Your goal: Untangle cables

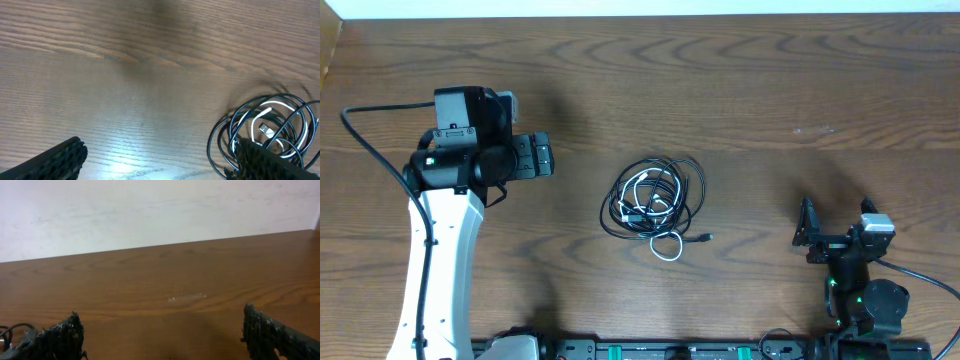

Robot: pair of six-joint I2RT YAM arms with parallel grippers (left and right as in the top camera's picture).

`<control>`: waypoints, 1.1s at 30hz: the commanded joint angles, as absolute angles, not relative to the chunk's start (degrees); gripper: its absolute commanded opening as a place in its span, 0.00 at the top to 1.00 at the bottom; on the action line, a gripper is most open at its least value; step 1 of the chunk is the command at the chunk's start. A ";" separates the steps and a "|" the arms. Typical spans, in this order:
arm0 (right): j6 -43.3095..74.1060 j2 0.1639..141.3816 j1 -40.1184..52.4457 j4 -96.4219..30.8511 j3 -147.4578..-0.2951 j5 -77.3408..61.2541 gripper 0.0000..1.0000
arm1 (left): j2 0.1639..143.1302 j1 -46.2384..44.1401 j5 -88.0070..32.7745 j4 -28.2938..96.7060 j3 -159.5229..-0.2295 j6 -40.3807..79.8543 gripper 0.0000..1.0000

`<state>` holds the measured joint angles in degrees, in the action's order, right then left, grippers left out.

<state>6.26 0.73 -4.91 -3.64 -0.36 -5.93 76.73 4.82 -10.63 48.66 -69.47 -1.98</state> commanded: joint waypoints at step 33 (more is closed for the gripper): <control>5.50 0.38 -5.21 -3.90 -0.32 -5.69 0.01 | 77.12 3.51 -11.16 48.84 -71.13 -5.37 0.04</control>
